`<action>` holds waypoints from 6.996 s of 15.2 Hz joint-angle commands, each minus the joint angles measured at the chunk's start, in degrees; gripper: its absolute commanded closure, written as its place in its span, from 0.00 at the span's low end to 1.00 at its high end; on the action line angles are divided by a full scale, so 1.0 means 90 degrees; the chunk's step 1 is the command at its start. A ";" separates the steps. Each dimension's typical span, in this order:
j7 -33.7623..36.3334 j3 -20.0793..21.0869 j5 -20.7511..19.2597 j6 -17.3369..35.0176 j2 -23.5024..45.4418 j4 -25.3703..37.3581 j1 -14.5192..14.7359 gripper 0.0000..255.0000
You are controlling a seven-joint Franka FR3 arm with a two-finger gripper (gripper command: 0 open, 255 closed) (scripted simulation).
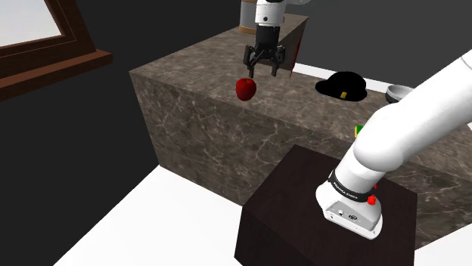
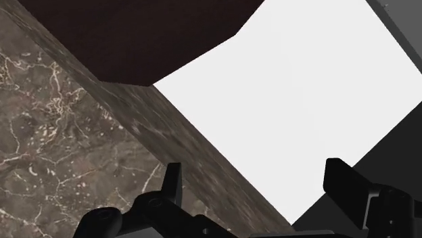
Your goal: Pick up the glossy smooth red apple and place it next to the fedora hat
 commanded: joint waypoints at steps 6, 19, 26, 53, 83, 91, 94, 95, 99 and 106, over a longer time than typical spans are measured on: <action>0.0660 -0.0192 0.0017 0.0516 0.1515 0.1110 -0.0288 0.00; 0.1513 -0.0621 0.0226 0.0917 0.3774 0.3110 -0.0733 0.00; 0.1489 -0.0602 0.0260 0.1364 0.3873 0.2761 -0.0714 0.00; 0.1587 -0.0620 0.0190 0.0510 0.3616 0.3365 -0.0715 1.00; 0.1106 -0.0909 0.0081 -0.1454 0.3148 0.4815 -0.1126 1.00; 0.0016 -0.1400 -0.0070 -0.1412 0.2692 0.4244 -0.1715 1.00; -0.0414 -0.1601 -0.0119 -0.1426 0.2628 0.4170 -0.1944 1.00; -0.0560 -0.1669 -0.0132 -0.1434 0.2621 0.4162 -0.2022 1.00; -0.1157 -0.1948 -0.0168 -0.1478 0.2658 0.4210 -0.2342 1.00; -0.2361 -0.2486 -0.0110 -0.1632 0.3048 0.4674 -0.3021 1.00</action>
